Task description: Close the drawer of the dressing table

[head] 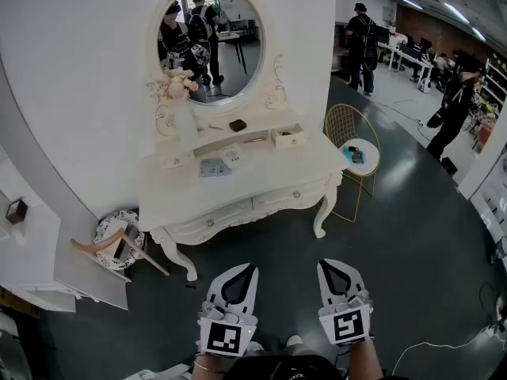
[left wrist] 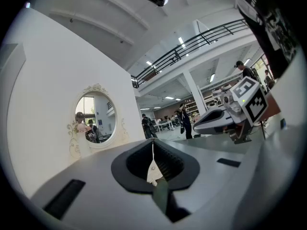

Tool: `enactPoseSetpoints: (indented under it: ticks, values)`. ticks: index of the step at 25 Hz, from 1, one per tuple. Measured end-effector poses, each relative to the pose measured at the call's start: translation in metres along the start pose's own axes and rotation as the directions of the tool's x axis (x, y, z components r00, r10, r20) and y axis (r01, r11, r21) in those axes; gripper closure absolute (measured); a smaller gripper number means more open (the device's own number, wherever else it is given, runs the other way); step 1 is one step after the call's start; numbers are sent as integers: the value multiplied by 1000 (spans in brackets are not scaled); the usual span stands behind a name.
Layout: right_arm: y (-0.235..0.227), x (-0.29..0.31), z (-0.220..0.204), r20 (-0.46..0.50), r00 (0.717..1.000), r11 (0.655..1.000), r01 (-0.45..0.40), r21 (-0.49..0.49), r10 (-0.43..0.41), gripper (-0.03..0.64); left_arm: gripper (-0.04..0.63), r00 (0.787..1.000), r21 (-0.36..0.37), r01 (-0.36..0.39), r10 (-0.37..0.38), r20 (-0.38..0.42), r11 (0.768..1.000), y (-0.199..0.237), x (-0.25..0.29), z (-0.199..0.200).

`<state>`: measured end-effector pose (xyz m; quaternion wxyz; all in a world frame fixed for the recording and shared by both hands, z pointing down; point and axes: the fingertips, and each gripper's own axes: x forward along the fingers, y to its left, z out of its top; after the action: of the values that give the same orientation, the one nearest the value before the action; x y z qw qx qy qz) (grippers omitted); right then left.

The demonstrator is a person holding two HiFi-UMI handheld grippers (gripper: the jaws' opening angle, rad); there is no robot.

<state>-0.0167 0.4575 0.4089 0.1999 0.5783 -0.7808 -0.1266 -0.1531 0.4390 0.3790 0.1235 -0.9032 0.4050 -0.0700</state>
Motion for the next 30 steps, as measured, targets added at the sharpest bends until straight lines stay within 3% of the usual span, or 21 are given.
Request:
enactPoseSetpoints:
  ticks: [18, 30]
  values:
    - [19, 16, 9, 9, 1000, 1000, -17, -25, 17, 607, 577, 1000, 9, -4, 4, 0, 1000, 15, -5, -10]
    - [16, 41, -4, 23, 999, 999, -32, 26, 31, 606, 577, 999, -37, -17, 16, -50, 999, 22, 4, -30]
